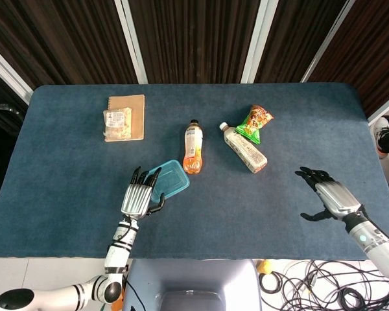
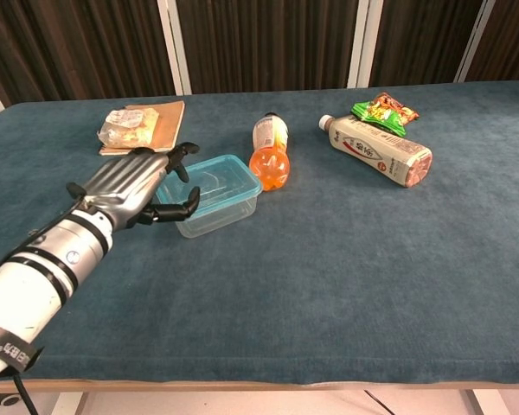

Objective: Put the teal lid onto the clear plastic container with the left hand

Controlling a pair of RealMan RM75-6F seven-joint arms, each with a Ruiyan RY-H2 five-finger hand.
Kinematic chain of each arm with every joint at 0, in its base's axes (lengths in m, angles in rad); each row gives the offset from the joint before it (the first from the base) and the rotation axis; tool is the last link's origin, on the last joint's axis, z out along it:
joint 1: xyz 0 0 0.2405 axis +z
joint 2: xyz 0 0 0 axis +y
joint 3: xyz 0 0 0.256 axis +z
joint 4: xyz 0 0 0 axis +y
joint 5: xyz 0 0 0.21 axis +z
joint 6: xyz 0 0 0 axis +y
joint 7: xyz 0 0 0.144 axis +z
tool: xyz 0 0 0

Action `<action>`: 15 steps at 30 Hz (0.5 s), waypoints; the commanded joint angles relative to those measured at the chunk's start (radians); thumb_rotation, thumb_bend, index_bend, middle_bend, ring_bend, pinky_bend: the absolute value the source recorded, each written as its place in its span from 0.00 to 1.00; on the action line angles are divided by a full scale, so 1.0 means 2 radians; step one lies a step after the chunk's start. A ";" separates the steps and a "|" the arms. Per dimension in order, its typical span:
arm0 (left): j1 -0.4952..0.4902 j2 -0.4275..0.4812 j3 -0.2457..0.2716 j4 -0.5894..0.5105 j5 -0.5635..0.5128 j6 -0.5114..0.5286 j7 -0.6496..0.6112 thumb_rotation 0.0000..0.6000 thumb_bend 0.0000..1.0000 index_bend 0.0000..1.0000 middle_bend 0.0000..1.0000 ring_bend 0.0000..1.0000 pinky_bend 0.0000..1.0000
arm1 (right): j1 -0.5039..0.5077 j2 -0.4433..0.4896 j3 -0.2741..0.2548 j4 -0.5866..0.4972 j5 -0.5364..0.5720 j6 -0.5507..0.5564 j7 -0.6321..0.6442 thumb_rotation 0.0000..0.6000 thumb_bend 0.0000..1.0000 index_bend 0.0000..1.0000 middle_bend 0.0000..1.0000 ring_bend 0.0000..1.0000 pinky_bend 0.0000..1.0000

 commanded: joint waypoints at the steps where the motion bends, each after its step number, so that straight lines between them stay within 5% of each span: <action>1: 0.004 0.017 0.004 -0.024 0.038 0.038 -0.013 0.31 0.45 0.00 0.14 0.08 0.00 | -0.002 0.002 0.000 -0.001 -0.003 0.005 0.002 1.00 0.13 0.00 0.00 0.00 0.00; 9: 0.059 0.132 0.043 -0.169 0.094 0.107 -0.008 0.30 0.39 0.00 0.10 0.07 0.00 | -0.040 0.006 -0.005 -0.011 -0.024 0.081 -0.032 1.00 0.13 0.00 0.00 0.00 0.00; 13: 0.115 0.234 0.103 -0.243 0.123 0.140 -0.026 0.32 0.39 0.00 0.07 0.07 0.00 | -0.084 0.004 -0.020 -0.012 -0.038 0.147 -0.074 1.00 0.13 0.00 0.00 0.00 0.00; 15: 0.150 0.297 0.150 -0.264 0.145 0.156 -0.062 0.48 0.38 0.00 0.03 0.05 0.00 | -0.117 -0.002 -0.030 -0.006 -0.043 0.191 -0.098 1.00 0.13 0.00 0.00 0.00 0.00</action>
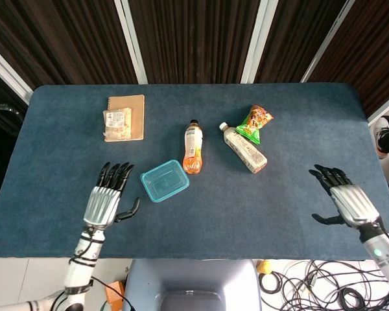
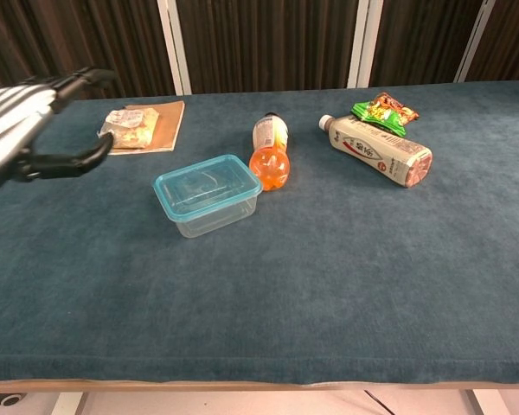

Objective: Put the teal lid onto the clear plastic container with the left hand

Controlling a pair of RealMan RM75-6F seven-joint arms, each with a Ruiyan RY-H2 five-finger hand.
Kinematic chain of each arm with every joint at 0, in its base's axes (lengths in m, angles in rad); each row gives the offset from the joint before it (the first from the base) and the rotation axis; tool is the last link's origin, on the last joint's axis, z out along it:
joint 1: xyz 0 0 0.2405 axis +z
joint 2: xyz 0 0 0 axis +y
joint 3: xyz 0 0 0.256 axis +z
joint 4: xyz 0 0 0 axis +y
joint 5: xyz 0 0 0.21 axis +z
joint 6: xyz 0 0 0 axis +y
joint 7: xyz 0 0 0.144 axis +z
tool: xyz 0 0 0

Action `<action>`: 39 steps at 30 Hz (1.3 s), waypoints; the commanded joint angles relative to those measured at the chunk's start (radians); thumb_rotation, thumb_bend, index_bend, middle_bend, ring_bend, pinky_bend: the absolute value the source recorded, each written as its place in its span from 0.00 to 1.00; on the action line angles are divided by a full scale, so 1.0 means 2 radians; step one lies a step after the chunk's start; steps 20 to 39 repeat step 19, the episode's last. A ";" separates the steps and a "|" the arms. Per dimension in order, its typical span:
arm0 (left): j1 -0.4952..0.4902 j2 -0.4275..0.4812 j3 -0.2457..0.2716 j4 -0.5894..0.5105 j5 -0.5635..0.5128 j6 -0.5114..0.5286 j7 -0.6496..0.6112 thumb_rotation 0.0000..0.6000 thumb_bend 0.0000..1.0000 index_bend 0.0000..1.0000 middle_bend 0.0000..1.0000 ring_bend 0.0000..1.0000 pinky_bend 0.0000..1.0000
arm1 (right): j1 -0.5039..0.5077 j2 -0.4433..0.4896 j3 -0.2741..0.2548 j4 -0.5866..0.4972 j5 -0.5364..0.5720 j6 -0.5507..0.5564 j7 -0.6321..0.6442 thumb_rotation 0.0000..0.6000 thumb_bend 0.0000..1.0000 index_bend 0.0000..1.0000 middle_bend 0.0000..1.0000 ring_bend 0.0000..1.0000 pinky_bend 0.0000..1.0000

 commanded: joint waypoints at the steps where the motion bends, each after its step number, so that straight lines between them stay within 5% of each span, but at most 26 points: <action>1: 0.085 0.133 0.100 -0.068 0.055 0.053 -0.061 0.54 0.38 0.00 0.02 0.04 0.00 | -0.063 -0.010 -0.022 0.008 -0.016 0.081 -0.052 1.00 0.13 0.00 0.00 0.00 0.00; 4: 0.129 0.167 0.143 -0.034 0.084 0.088 -0.125 0.68 0.37 0.00 0.00 0.01 0.00 | -0.104 -0.032 -0.030 0.023 -0.013 0.134 -0.076 1.00 0.13 0.00 0.00 0.00 0.00; 9: 0.188 0.170 0.172 0.044 0.080 0.114 -0.187 0.99 0.37 0.00 0.00 0.00 0.00 | -0.155 -0.082 -0.032 0.059 -0.007 0.201 -0.084 1.00 0.13 0.00 0.00 0.00 0.00; 16: 0.222 0.145 0.147 0.089 0.109 0.173 -0.168 1.00 0.37 0.00 0.00 0.00 0.00 | -0.174 -0.099 -0.028 0.074 -0.029 0.235 -0.088 1.00 0.13 0.00 0.00 0.00 0.00; 39: 0.225 0.145 0.145 0.091 0.114 0.165 -0.174 1.00 0.37 0.00 0.00 0.00 0.00 | -0.172 -0.095 -0.026 0.075 -0.024 0.224 -0.080 1.00 0.13 0.00 0.00 0.00 0.00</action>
